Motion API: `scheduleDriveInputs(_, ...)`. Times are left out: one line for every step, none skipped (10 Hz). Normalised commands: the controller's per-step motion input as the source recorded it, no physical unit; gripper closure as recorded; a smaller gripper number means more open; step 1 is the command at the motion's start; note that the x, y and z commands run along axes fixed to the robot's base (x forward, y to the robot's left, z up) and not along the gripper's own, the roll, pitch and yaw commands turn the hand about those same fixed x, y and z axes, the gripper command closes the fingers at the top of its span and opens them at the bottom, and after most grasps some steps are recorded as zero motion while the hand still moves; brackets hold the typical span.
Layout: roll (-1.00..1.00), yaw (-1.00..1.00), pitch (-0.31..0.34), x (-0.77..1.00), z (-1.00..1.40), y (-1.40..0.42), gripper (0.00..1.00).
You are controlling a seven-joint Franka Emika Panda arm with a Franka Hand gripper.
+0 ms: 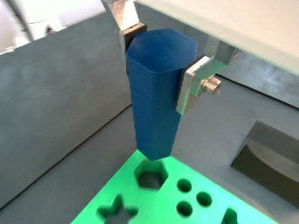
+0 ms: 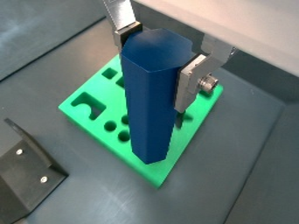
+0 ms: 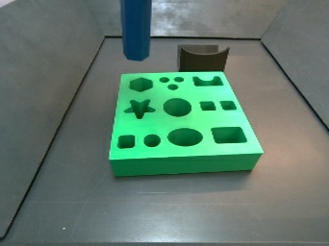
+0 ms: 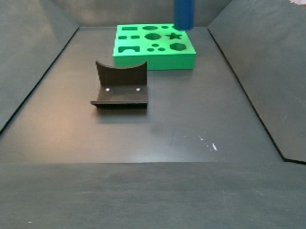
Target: Insert the hexagon object.
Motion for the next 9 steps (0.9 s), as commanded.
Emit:
scheduleDriveInputs(0.00, -1.00, -0.026, 0.00, -0.42, 0.00, 1.00)
scheduleDriveInputs(-0.08, -0.98, -0.203, -0.08, -0.55, -0.05, 1.00)
scheduleDriveInputs(-0.06, -0.88, -0.243, -0.11, -0.54, -0.21, 1.00)
scheduleDriveInputs(-0.08, -0.89, -0.166, -0.07, -0.49, -0.16, 1.00)
scheduleDriveInputs(-0.10, -0.72, -0.016, 0.00, -0.21, -0.35, 1.00)
scheduleDriveInputs(-0.08, -0.55, 0.036, 0.12, 0.00, -0.30, 1.00)
scheduleDriveInputs(-0.03, -0.26, 0.016, 0.16, -0.08, -0.08, 1.00)
scheduleDriveInputs(0.00, -0.18, 0.000, 0.08, -0.27, 0.00, 1.00)
scheduleDriveInputs(0.00, -0.07, 0.000, 0.00, -0.31, 0.10, 1.00)
